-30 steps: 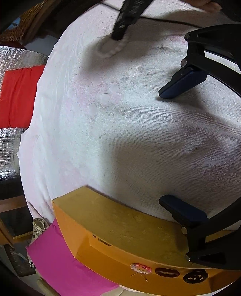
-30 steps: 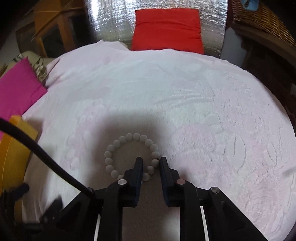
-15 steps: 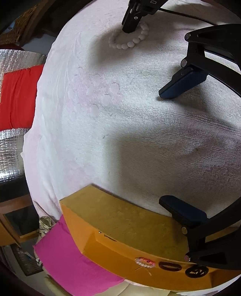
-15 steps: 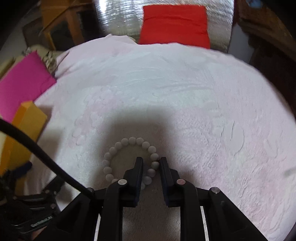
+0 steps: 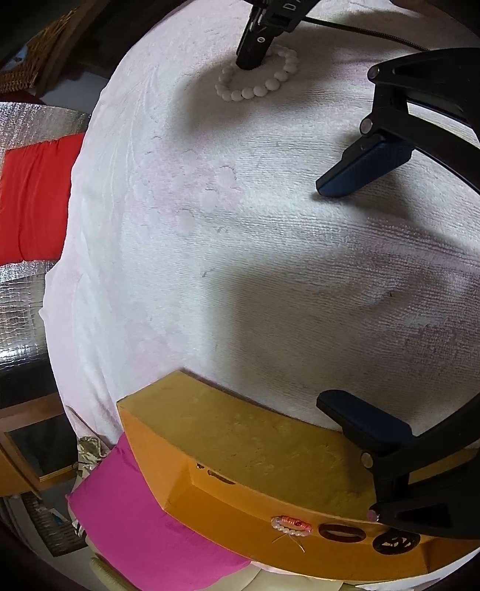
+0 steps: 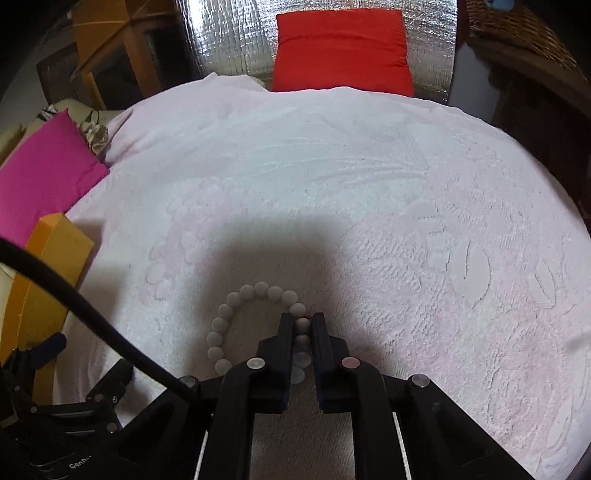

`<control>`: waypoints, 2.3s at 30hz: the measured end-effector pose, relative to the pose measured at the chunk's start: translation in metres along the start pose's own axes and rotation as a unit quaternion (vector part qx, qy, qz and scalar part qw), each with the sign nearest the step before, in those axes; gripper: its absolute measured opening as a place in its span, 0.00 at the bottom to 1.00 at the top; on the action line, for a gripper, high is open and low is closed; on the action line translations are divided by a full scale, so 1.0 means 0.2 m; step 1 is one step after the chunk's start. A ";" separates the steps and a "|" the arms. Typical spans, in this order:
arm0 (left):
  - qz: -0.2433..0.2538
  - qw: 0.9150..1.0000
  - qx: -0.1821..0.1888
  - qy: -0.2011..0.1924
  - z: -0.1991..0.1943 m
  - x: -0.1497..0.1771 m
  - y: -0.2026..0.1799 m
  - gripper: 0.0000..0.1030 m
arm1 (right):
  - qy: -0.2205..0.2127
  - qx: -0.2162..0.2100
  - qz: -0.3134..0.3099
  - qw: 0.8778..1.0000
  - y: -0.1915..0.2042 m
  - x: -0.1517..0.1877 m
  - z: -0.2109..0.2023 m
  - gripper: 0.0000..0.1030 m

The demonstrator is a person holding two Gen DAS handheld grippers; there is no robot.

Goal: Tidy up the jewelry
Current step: 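Lower the right tool onto the white pearl bracelet and close it, then lift the white pearl bracelet with the right tool and carry it to the box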

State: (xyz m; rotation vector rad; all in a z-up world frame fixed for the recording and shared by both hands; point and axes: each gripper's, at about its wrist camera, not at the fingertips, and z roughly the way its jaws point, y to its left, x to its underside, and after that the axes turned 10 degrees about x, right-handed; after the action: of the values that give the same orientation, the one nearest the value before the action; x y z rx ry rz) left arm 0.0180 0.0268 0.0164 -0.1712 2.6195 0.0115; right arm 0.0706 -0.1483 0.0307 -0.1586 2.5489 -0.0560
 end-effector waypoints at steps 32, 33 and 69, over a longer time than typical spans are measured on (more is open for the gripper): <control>-0.008 1.000 0.008 -0.002 -0.01 -0.01 0.01 1.00 | -0.039 -0.067 0.044 0.996 -0.01 0.01 -0.11 0.11; -0.008 1.000 0.008 -0.001 -0.01 -0.01 0.01 1.00 | -0.042 -0.074 0.045 0.995 -0.01 0.00 -0.12 0.11; -0.005 0.997 -0.019 -0.076 -0.22 -0.03 0.06 1.00 | -0.100 -0.121 0.033 0.987 0.09 0.00 -0.28 0.11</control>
State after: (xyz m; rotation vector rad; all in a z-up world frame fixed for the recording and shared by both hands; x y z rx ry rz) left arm 0.0005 0.0368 0.0585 -0.1895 2.4667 0.0672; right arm 0.0376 -0.1309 0.0760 -0.1636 2.3508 0.2824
